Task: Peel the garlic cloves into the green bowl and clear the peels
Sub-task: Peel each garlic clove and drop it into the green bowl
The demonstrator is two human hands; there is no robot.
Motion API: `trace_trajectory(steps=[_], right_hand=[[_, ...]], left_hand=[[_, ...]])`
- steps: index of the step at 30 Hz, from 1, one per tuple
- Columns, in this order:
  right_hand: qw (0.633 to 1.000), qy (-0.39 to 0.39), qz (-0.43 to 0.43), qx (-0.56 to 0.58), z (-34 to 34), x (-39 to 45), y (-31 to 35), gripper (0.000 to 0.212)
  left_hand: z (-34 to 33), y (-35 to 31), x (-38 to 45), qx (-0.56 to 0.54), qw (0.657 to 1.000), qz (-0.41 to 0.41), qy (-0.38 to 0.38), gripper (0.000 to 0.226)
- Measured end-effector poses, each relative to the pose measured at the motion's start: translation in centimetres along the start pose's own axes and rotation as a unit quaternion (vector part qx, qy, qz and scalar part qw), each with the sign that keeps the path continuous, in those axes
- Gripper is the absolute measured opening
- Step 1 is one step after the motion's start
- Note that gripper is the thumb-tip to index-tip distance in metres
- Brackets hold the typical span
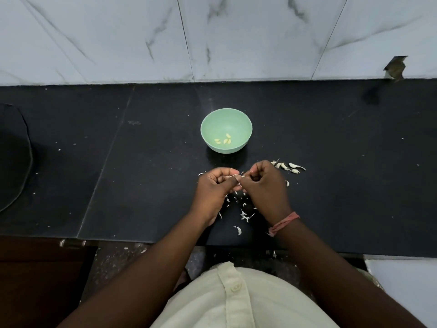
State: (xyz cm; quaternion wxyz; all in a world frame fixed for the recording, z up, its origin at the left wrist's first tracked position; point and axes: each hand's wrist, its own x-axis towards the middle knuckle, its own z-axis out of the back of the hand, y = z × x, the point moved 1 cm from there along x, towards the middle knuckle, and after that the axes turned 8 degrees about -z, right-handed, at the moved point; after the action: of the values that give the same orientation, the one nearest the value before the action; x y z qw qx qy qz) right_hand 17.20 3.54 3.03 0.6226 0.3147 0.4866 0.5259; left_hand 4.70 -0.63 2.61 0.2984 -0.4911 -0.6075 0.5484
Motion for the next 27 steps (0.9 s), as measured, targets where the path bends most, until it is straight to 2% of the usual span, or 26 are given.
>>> trace_trajectory(steps=[5,10,17,27], right_hand=[[0.999,0.033,0.009,-0.013,1.6,0.1,-0.2,0.027],[0.998,0.032,0.014,-0.052,2.4,-0.3,-0.2,0.027],[0.999,0.021,-0.013,-0.027,1.3,-0.8,0.1,0.023],[0.999,0.025,-0.044,0.0,2.0,-1.2,0.5,0.025]], left_hand=[[-1.2,0.6,-0.8,-0.007,1.0,-0.008,-0.01,0.008],[-1.6,1.0,-1.5,0.013,1.0,-0.012,-0.006,0.008],[-1.3,0.1,-1.4,0.081,0.996,-0.038,0.025,0.009],[-1.0,0.2,-0.6,0.089,0.994,-0.016,0.055,0.009]])
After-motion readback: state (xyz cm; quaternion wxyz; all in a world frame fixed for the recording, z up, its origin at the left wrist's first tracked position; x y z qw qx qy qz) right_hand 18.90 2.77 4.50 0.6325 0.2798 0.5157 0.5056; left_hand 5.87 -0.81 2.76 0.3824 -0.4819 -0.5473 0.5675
